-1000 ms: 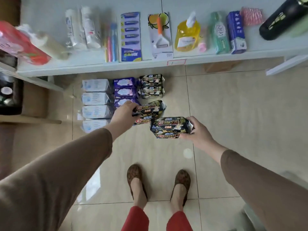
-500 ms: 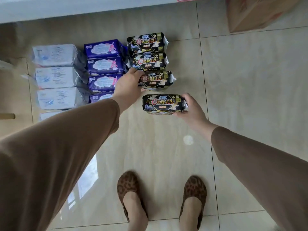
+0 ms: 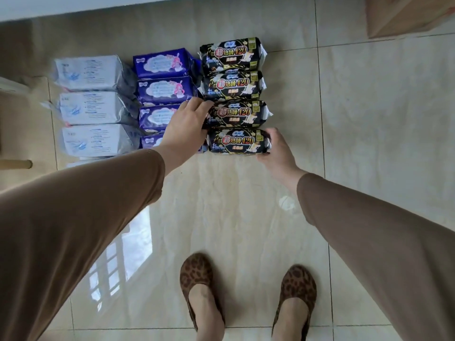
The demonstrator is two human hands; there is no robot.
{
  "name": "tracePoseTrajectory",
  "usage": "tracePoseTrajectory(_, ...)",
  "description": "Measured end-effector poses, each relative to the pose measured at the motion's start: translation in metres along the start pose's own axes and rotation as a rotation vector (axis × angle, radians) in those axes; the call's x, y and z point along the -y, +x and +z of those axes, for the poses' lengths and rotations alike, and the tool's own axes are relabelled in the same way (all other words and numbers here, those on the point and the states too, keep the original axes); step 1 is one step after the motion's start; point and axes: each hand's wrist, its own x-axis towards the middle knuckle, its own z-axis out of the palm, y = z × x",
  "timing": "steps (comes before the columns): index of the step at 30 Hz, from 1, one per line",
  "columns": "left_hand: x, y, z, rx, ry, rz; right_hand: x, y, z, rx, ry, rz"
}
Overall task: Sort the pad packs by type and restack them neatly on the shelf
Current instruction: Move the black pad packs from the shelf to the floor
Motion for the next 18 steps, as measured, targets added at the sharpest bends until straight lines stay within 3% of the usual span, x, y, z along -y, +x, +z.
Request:
tracePoseTrajectory(5, -0.009, -0.027, -0.012, 0.013, 0.011, -0.048, 0.006, -0.027, -0.011, 0.012, -0.081, 0.104)
tracePoseTrajectory(9, -0.03, -0.06, -0.043, 0.046, -0.025, -0.113, 0.025, -0.072, -0.043, 0.029, -0.172, 0.079)
tracePoseTrajectory(18, -0.129, -0.145, -0.197, 0.081, -0.102, -0.176, 0.148, -0.197, -0.178, 0.025, -0.345, -0.027)
